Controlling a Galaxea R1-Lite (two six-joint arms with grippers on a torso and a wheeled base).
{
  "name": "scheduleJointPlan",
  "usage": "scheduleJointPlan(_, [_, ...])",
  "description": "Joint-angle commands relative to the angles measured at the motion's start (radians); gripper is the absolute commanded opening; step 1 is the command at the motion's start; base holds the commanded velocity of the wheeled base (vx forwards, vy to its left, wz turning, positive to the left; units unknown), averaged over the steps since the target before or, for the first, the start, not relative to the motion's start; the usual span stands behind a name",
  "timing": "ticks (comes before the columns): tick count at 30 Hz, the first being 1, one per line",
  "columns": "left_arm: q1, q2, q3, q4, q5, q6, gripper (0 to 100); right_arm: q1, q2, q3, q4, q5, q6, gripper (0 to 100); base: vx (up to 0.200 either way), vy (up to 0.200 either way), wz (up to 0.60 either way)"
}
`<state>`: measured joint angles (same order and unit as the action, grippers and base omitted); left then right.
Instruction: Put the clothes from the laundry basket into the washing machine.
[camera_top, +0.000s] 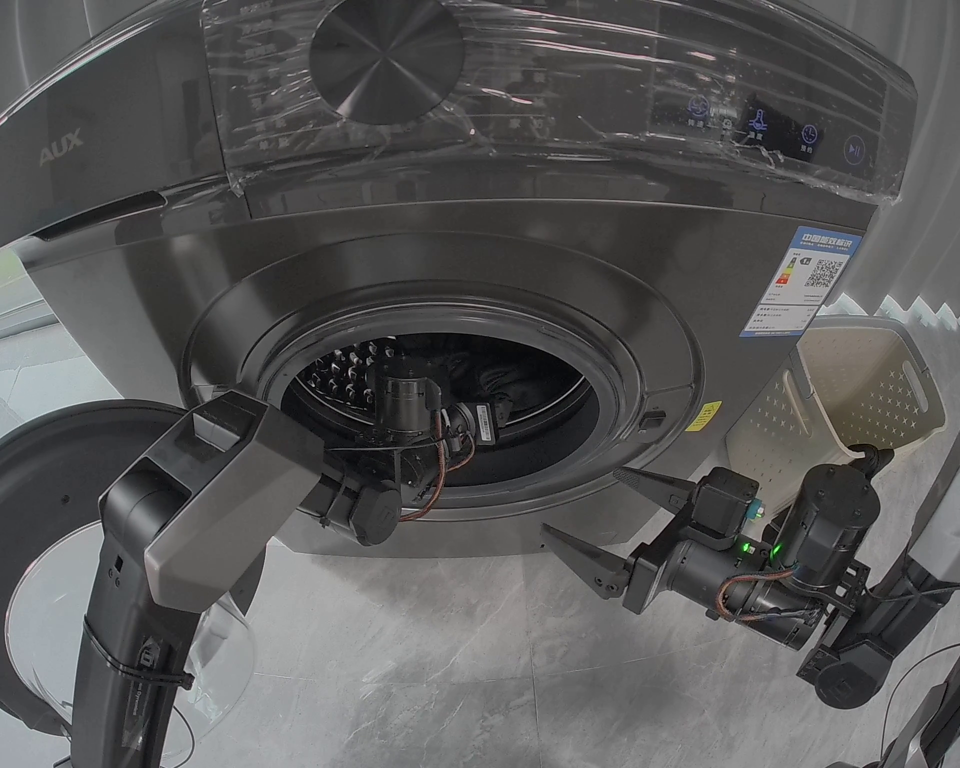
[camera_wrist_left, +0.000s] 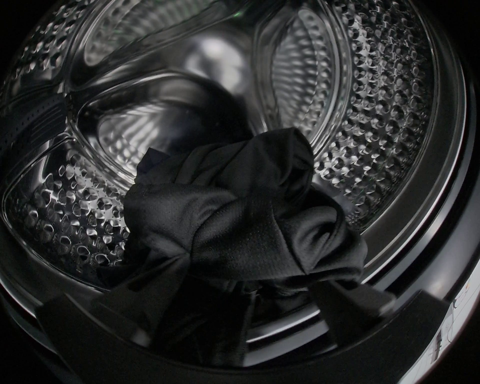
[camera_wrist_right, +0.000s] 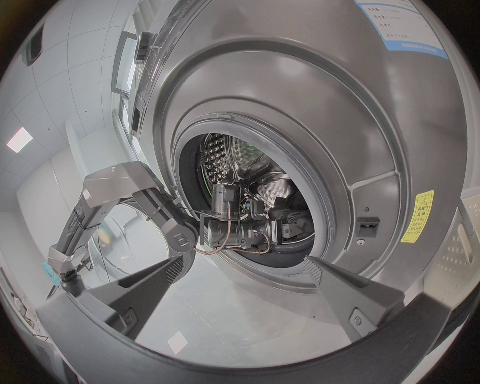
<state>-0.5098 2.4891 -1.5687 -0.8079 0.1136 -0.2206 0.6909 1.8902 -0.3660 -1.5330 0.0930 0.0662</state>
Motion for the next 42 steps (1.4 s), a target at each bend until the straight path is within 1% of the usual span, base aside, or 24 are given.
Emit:
scheduleJointPlan(1, [0.024, 0.06, -0.028, -0.002, -0.003, 0.001, 0, 0.001, 0.004, -0.001, -0.001, 0.001, 0.0, 100, 0.0, 0.0, 0.0])
scheduleJointPlan(7, [0.025, 0.103, -0.134, 0.009, 0.001, -0.003, 0, 0.001, 0.006, -0.007, -0.001, 0.001, 0.0, 100, 0.0, 0.0, 0.0])
scheduleJointPlan(9, [0.03, 0.116, -0.221, 0.01, 0.017, -0.011, 0, 0.004, 0.004, -0.008, -0.001, 0.001, 0.001, 100, 0.0, 0.0, 0.0])
scheduleJointPlan(11, [0.03, 0.129, -0.266, -0.001, 0.031, -0.014, 0, 0.004, 0.004, -0.008, -0.001, 0.001, 0.001, 100, 0.0, 0.0, 0.0])
scheduleJointPlan(12, [0.031, 0.145, -0.335, -0.02, 0.06, -0.023, 0, 0.004, 0.004, -0.01, -0.001, 0.001, 0.001, 100, 0.0, 0.0, 0.0])
scheduleJointPlan(14, [0.033, 0.163, -0.415, -0.045, 0.089, -0.036, 0, 0.004, 0.004, -0.01, -0.001, 0.001, 0.001, 100, 0.0, 0.0, 0.0])
scheduleJointPlan(15, [0.036, 0.172, -0.431, -0.054, 0.098, -0.036, 0, 0.004, 0.004, -0.01, -0.001, 0.001, 0.001, 100, 0.0, 0.0, 0.0])
scheduleJointPlan(17, [0.047, 0.168, -0.431, -0.066, 0.107, -0.037, 0, 0.004, 0.004, -0.01, -0.001, 0.001, 0.001, 100, 0.0, 0.0, 0.0])
scheduleJointPlan(25, [0.056, 0.168, -0.431, -0.116, 0.109, -0.036, 0, 0.006, 0.006, -0.01, -0.001, 0.001, 0.006, 100, 0.0, 0.0, 0.0])
scheduleJointPlan(33, [0.057, 0.172, -0.431, -0.117, 0.11, -0.026, 0, 0.006, 0.007, -0.01, -0.007, 0.001, 0.006, 100, 0.0, 0.0, 0.0])
scheduleJointPlan(34, [0.057, 0.174, -0.431, -0.116, 0.11, -0.026, 100, 0.004, 0.007, -0.01, -0.007, 0.001, 0.006, 100, 0.0, 0.0, 0.0])
scheduleJointPlan(36, [0.057, 0.169, -0.431, -0.114, 0.11, -0.025, 100, 0.006, 0.007, -0.01, -0.007, 0.001, 0.006, 100, 0.0, 0.0, 0.0])
scheduleJointPlan(39, [0.051, 0.148, -0.427, -0.106, 0.124, -0.025, 100, 0.004, 0.007, -0.008, -0.007, 0.001, 0.007, 100, 0.0, 0.0, 0.0])
scheduleJointPlan(41, [0.045, 0.091, -0.35, -0.1, 0.133, -0.023, 100, 0.004, 0.007, -0.005, -0.007, 0.001, 0.007, 100, 0.0, 0.0, 0.0])
scheduleJointPlan(42, [0.034, 0.051, -0.281, -0.099, 0.132, -0.022, 100, 0.004, 0.007, -0.004, -0.007, 0.001, 0.006, 100, 0.0, 0.0, 0.0])
